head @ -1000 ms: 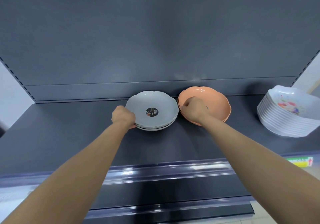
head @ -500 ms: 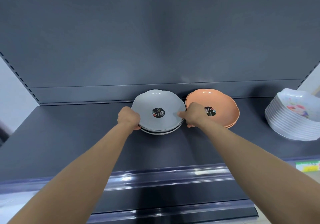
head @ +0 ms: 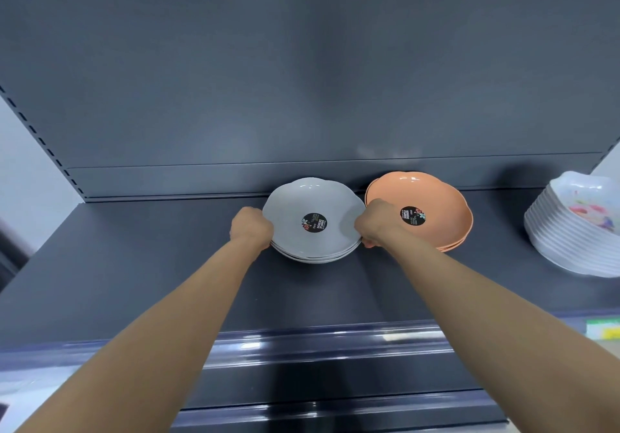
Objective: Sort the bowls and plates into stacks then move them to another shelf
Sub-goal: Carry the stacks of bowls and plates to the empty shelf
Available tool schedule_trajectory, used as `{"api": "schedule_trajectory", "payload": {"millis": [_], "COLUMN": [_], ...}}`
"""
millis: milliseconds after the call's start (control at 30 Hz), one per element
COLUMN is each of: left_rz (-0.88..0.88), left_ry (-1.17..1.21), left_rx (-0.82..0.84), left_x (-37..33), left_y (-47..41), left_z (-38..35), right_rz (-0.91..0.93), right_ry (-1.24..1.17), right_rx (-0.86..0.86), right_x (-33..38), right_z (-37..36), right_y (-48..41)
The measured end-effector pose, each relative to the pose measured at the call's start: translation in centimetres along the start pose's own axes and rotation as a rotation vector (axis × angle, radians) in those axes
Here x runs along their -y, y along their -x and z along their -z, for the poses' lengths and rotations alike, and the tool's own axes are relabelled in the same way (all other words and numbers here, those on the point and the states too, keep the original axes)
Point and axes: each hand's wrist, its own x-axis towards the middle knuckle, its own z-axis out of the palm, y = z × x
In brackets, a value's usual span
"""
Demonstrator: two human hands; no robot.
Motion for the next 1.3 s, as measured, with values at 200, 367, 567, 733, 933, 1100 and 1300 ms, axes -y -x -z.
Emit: {"api": "schedule_trajectory", "payload": {"millis": [200,367,567,733,933,1100,1300], "left_rz": [-0.034,-0.078,-0.290,-0.572,-0.669,-0.622,-0.500], "left_ry": [-0.126,-0.286,-0.510,-0.669,-0.923,-1.094,-1.268], "left_rx": [-0.038,-0.060,-0.161,-0.231,-0.456,-0.591,-0.734], "left_x": [-0.4,-0.9,-3.3,-6.3,-6.4,-4.2,0.5], "left_y": [0.8,2.1,4.0,6.2,9.5,13.6,20.4], "left_z": [-0.1,0.1,0.5,2.0,6.7,12.3,21.5], "right_rz": [0.045,0.084,0.312,0.578,0.906,1.109,1.365], "right_ry": [0.001,0.043,0.113,0.331,0.478,0.498,0.467], "right_rx": [-0.074,-0.088,-0.168,-0.237,-0.297,-0.358,-0.464], "right_x": [0.4,0.3,0.9,3.1,7.4,11.8,18.0], "right_z": [-0.2,0.2,3.2,6.1,6.7,5.7,3.2], "right_y": [0.5,0.9,2.2,3.9,7.2,12.4,21.9]}}
